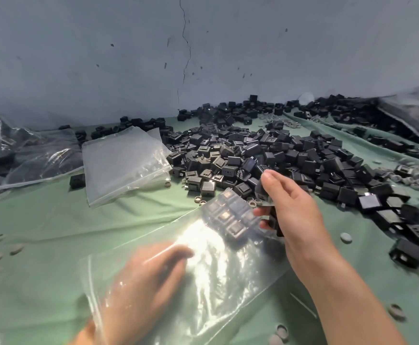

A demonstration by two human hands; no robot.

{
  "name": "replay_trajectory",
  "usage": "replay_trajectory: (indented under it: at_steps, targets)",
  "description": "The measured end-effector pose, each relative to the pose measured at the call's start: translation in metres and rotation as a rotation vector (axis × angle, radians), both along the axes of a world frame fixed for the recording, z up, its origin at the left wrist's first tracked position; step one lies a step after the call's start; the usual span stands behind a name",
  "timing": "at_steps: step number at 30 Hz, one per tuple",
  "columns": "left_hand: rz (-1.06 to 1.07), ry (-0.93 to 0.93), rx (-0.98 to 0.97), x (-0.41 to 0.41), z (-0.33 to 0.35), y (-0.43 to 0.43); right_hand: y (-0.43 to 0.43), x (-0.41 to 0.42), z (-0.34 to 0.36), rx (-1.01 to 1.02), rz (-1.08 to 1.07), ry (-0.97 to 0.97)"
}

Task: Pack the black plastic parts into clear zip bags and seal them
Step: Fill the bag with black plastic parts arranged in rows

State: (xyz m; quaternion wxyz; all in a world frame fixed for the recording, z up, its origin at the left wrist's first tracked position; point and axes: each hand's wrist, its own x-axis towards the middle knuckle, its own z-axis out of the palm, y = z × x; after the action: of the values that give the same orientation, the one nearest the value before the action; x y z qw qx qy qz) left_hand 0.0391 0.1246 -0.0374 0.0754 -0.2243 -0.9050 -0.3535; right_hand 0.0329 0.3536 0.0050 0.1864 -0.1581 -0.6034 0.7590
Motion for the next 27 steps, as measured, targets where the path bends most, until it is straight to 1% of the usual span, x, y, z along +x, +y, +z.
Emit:
replay_trajectory:
  at_steps: [2, 5, 7, 8, 9, 11, 12, 15, 17, 19, 21, 24, 26, 27]
  targets:
    - [0.198, 0.022, 0.128, 0.008, -0.001, -0.032, -0.012, 0.005, 0.0, -0.011, 0.086, 0.023]
    - [0.359, 0.035, 0.093, 0.011, 0.008, -0.079, -0.034, 0.012, 0.0, -0.052, 0.2, 0.075]
    - [0.531, 0.113, 0.245, 0.011, 0.016, -0.101, -0.051, 0.016, 0.002, -0.078, 0.287, 0.111]
    - [0.574, 0.154, 0.302, 0.014, 0.018, -0.105, -0.061, 0.019, 0.002, -0.09, 0.337, 0.133]
    - [0.569, 0.181, 0.332, 0.018, 0.023, -0.103, -0.069, 0.021, 0.002, -0.102, 0.386, 0.156]
    - [0.467, 0.218, 0.334, 0.029, 0.029, -0.088, -0.085, 0.025, 0.0, -0.125, 0.493, 0.189]
    - [0.397, 0.208, 0.325, 0.036, 0.033, -0.08, -0.094, 0.029, -0.001, -0.132, 0.552, 0.195]
    - [0.176, 0.087, 0.319, 0.051, 0.039, -0.058, -0.117, 0.041, -0.005, -0.15, 0.717, 0.213]
    - [0.106, 0.037, 0.363, 0.055, 0.039, -0.054, -0.126, 0.048, -0.006, -0.117, 0.779, 0.225]
    - [0.115, 0.011, 0.444, 0.058, 0.04, -0.057, -0.129, 0.051, -0.007, -0.054, 0.791, 0.221]
    - [0.142, 0.02, 0.449, 0.059, 0.04, -0.066, -0.13, 0.052, -0.008, 0.019, 0.798, 0.198]
    - [0.254, 0.077, 0.327, 0.057, 0.037, -0.092, -0.127, 0.049, -0.009, 0.15, 0.732, 0.13]
    - [0.366, 0.058, 0.247, 0.055, 0.031, -0.117, -0.117, 0.044, -0.009, 0.186, 0.588, 0.083]
    - [0.407, 0.031, 0.177, 0.055, 0.026, -0.128, -0.109, 0.041, -0.008, 0.18, 0.5, 0.065]
